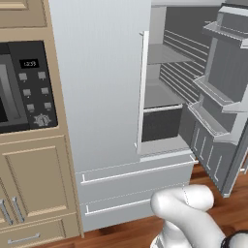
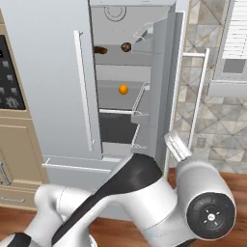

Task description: Place the potato in the correct fridge rack based on whether it is a fruit or vegetable. Finally, close the fridge door.

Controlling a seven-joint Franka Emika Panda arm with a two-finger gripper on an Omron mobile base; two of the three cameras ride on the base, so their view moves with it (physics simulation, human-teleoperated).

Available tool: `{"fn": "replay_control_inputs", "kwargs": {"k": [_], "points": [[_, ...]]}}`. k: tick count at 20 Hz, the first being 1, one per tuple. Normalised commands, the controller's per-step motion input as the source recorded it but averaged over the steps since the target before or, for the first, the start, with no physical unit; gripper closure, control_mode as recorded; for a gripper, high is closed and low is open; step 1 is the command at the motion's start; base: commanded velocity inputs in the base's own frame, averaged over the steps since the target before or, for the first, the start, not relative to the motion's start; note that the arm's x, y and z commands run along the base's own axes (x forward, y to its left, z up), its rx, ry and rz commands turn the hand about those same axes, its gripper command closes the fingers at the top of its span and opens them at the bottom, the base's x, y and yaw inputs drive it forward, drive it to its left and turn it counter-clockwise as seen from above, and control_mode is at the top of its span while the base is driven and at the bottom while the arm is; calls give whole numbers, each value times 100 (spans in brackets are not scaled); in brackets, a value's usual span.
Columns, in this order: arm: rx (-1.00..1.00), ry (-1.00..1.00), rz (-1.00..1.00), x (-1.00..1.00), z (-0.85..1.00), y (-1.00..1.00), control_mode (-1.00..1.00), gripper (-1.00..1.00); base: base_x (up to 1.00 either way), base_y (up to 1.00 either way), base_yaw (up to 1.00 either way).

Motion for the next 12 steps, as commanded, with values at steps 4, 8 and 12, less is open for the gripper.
{"fn": "replay_control_inputs", "kwargs": {"k": [4, 8, 12], "points": [[0, 0, 7, 47, -47, -15, -100, -100, 0, 0, 0], [0, 0, 4, 68, -41, -31, -100, -100, 0, 0, 0], [0, -2, 4, 58, -28, -34, -100, -100, 0, 0, 0]]}}
